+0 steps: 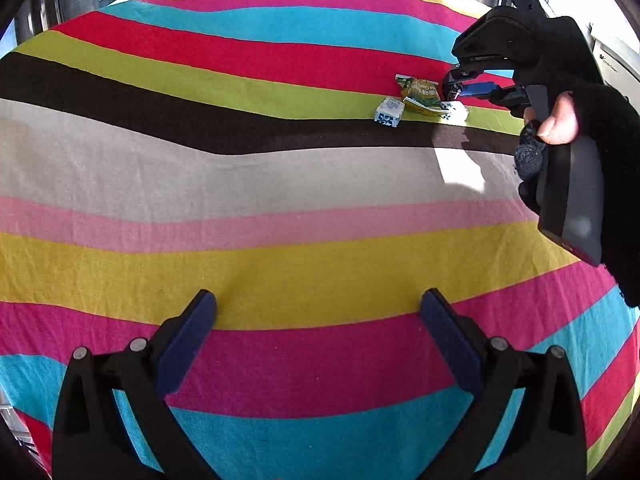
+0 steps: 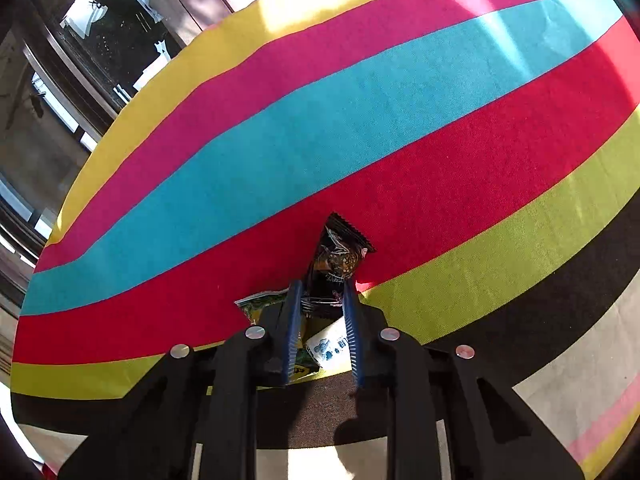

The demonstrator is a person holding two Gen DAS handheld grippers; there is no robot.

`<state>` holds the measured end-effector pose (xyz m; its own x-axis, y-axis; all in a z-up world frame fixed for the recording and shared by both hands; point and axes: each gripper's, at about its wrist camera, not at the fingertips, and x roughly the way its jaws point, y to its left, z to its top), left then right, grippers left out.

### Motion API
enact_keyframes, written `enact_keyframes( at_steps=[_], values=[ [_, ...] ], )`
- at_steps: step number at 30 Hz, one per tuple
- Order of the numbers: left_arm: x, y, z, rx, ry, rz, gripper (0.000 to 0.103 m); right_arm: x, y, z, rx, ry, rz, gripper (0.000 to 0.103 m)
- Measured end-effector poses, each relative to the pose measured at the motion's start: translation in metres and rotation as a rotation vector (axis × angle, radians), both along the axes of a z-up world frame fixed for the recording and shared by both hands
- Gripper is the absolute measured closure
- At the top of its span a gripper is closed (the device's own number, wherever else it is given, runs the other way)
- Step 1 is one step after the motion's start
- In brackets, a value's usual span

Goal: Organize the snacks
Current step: 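Grasp a black snack packet with the right tool while the left grasps a white milk candy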

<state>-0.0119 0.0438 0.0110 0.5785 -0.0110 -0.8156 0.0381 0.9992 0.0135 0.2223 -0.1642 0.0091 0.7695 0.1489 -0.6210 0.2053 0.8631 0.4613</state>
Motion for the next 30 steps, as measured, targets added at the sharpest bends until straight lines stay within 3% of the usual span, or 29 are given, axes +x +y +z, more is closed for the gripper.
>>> enact_keyframes(
  at_steps=[4,8,11,14,17,18,19,21,26,30],
  values=[
    [-0.001,-0.001,0.000,0.001,0.001,0.000,0.001,-0.080,-0.002,0.019,-0.061,-0.113,0.156,0.083],
    [-0.001,-0.002,0.000,0.002,0.001,0.000,0.001,-0.156,-0.022,0.018,-0.115,-0.125,0.234,0.083],
    [0.002,-0.005,-0.001,0.003,0.003,-0.001,0.001,-0.206,-0.034,0.006,-0.149,-0.082,0.266,0.083],
    [0.003,-0.007,-0.002,0.005,0.003,-0.002,0.001,-0.237,-0.038,-0.009,-0.284,0.033,0.262,0.083],
    [0.003,-0.007,-0.002,0.004,0.003,-0.002,0.001,-0.262,-0.043,-0.024,-0.336,0.120,0.260,0.080],
    [0.004,-0.007,-0.002,0.004,0.003,-0.002,0.001,-0.270,-0.048,-0.029,-0.364,0.129,0.239,0.071],
    [0.003,-0.007,-0.002,0.004,0.003,-0.002,0.001,-0.272,-0.046,-0.032,-0.379,0.129,0.223,0.046],
    [0.003,-0.008,-0.002,0.004,0.003,-0.002,0.001,-0.275,-0.050,-0.036,-0.353,0.114,0.216,0.024],
    [0.005,-0.006,-0.002,0.003,0.006,0.000,0.001,-0.257,-0.046,-0.045,-0.329,0.104,0.248,0.031],
    [0.011,-0.011,0.000,0.001,0.071,0.000,0.001,-0.257,-0.027,-0.050,-0.445,0.101,0.243,0.069]
  ],
)
